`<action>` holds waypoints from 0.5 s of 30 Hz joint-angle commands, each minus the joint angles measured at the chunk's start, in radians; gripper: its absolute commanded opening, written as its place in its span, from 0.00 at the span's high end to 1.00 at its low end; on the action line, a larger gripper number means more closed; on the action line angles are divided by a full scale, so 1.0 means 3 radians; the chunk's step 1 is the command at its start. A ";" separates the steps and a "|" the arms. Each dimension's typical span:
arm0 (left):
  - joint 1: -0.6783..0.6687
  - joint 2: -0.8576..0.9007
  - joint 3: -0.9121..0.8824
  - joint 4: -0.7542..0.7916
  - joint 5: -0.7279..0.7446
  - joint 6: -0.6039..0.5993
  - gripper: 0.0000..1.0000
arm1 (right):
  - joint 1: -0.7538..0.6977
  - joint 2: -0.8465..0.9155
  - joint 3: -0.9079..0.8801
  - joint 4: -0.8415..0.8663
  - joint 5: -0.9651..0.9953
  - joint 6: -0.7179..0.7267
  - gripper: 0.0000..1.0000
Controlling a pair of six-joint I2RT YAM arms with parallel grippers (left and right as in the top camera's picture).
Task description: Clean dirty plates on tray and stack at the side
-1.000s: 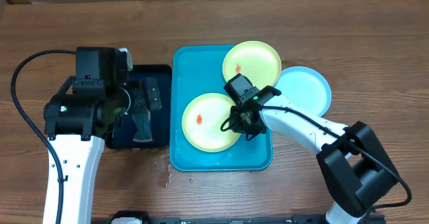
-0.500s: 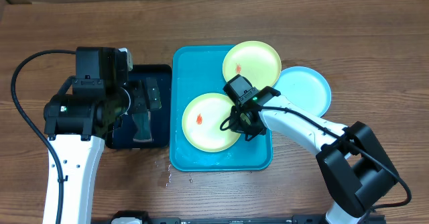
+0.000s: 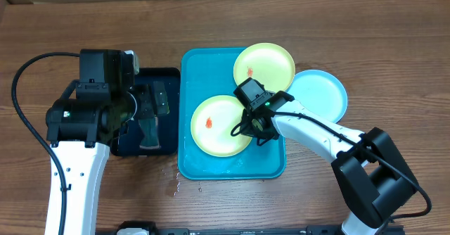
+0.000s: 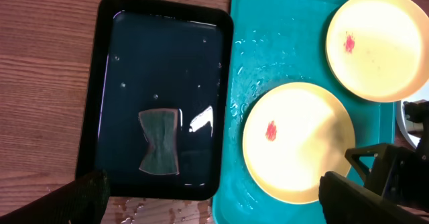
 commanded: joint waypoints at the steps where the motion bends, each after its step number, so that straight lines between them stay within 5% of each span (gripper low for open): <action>1: -0.0006 0.0005 0.0029 0.0004 0.0025 0.0037 0.00 | 0.0015 -0.0031 -0.0024 0.0033 0.0139 0.0028 0.96; 15: -0.0006 0.0005 0.0029 0.0165 0.0062 -0.0022 0.00 | 0.0017 -0.0031 -0.0025 0.0033 0.0149 0.0027 0.96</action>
